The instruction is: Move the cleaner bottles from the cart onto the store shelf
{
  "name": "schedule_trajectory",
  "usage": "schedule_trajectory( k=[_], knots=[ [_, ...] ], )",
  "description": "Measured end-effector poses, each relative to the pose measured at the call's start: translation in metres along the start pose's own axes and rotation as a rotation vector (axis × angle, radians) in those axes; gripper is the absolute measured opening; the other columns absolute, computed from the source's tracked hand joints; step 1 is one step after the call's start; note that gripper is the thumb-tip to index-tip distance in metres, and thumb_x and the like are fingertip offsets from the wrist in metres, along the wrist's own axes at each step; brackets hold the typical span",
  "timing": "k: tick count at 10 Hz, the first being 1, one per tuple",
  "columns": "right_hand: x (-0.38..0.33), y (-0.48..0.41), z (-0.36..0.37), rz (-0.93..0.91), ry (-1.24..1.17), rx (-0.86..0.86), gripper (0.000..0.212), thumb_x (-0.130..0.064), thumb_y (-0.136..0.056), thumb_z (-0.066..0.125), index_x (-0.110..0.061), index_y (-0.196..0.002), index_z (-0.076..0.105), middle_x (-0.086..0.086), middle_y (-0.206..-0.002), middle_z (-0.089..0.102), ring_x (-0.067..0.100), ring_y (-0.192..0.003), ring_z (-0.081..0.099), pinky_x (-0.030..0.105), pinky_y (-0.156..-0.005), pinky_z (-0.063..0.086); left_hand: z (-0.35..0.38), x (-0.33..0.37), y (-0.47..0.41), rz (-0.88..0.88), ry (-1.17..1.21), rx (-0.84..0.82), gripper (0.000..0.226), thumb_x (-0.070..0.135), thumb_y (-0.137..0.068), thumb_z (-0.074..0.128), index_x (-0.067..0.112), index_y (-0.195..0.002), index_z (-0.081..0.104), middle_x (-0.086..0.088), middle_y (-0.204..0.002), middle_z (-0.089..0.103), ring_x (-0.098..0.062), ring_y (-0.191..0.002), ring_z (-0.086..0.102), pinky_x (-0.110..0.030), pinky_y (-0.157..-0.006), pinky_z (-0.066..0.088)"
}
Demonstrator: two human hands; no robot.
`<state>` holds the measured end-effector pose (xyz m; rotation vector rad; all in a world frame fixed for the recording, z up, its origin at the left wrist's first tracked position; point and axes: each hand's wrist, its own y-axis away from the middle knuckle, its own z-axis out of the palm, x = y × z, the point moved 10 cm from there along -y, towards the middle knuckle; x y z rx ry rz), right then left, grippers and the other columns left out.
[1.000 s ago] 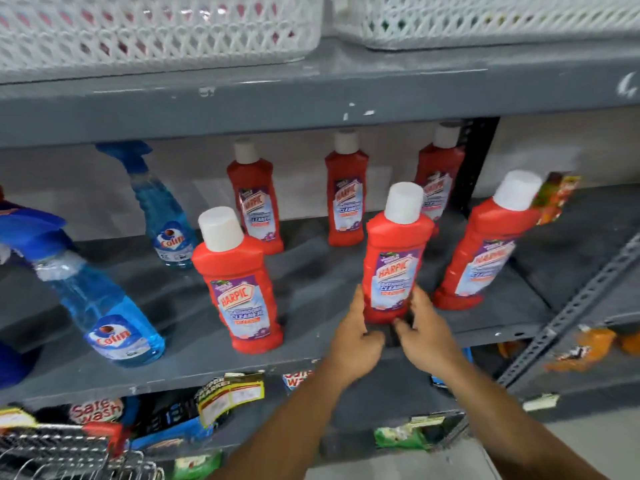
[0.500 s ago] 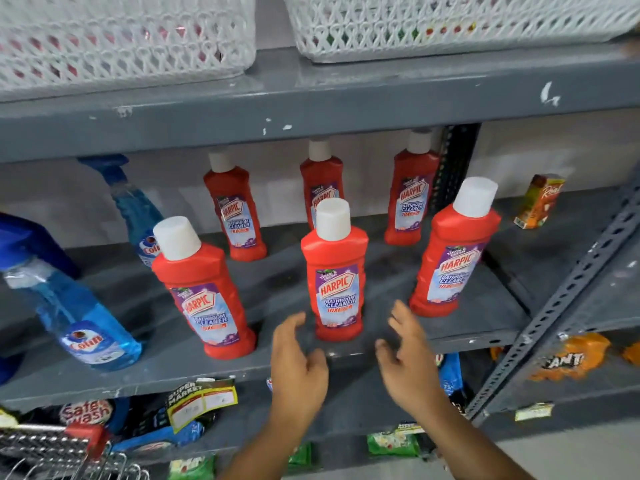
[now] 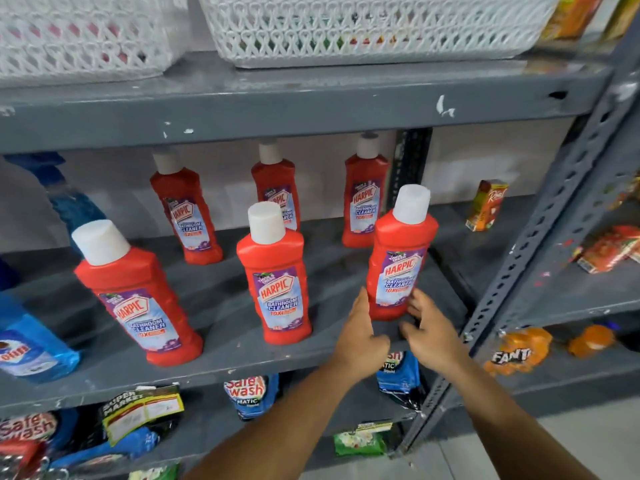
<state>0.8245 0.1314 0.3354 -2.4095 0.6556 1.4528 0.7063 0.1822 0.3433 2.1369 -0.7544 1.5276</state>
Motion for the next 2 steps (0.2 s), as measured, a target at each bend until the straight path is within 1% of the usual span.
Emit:
schedule_trajectory(
  k=[1,2],
  knots=[
    [-0.0012,-0.0003,0.0016,-0.036,0.034,-0.013,0.070,0.003,-0.081,0.050,-0.023,-0.143,0.029,-0.002,-0.136,0.053,0.009,-0.123,0.048,0.030,-0.106,0.035,0.0019,-0.0032,0.0004,-0.005,0.014,-0.017,0.092,-0.003,-0.066,0.046,0.027,-0.148,0.019,0.000,-0.149,0.041,-0.014,-0.137,0.039,-0.040,-0.116,0.033],
    [-0.0047,0.0036,-0.0067,-0.042,0.000,0.076,0.071,-0.001,-0.083,0.052,-0.022,-0.145,0.025,0.002,-0.142,0.048,0.017,-0.130,0.046,0.036,-0.108,0.035,0.0064,-0.0016,0.0081,-0.037,-0.001,-0.031,0.089,-0.006,-0.077,0.050,0.016,-0.152,0.008,-0.008,-0.159,0.022,-0.021,-0.147,0.021,-0.040,-0.122,0.020]
  ],
)
